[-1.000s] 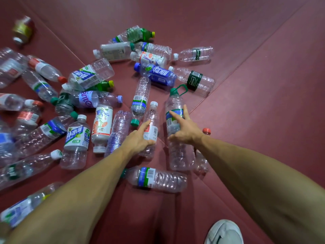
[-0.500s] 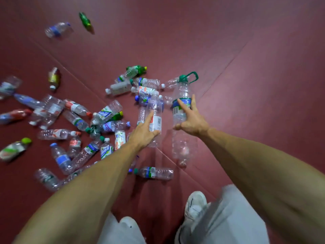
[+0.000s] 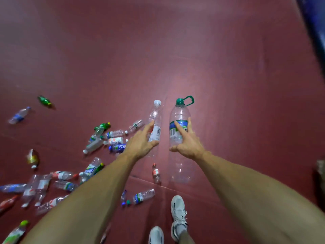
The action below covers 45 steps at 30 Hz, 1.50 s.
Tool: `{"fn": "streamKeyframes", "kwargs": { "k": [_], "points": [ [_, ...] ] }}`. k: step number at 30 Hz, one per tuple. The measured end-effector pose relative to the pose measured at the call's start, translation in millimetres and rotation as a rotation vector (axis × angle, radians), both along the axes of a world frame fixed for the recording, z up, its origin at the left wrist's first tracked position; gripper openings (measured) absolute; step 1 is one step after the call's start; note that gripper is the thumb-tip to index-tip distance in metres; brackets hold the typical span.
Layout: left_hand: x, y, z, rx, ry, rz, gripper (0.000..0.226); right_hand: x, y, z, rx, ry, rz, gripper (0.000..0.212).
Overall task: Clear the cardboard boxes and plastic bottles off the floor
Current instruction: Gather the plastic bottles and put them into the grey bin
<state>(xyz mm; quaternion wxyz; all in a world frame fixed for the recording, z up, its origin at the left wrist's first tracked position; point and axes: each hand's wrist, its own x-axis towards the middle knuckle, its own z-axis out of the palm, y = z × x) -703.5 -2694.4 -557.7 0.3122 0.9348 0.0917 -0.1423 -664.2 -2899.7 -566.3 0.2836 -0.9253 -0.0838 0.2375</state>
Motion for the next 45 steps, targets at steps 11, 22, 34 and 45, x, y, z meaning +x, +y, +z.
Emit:
{"fn": "streamKeyframes", "kwargs": {
  "k": [11, 22, 34, 45],
  "points": [
    [-38.3, -214.5, 61.9, -0.050, -0.047, -0.530, 0.082, -162.4, -220.0, 67.8, -0.070, -0.060, -0.573, 0.113],
    [-180.9, -505.0, 78.1, -0.070, -0.101, -1.060, 0.081, -387.8, -444.4, 104.8, -0.149, -0.066, -1.041, 0.107],
    [-409.4, -784.0, 67.4, -0.090, -0.126, -1.511, 0.077, -679.1, -643.1, 92.1, -0.175, 0.016, -1.588, 0.111],
    [-544.5, -1001.3, 50.9, -0.122, -0.083, -1.871, 0.076, -805.5, -765.6, 91.9, -0.174, 0.045, -1.935, 0.110]
  ]
}}
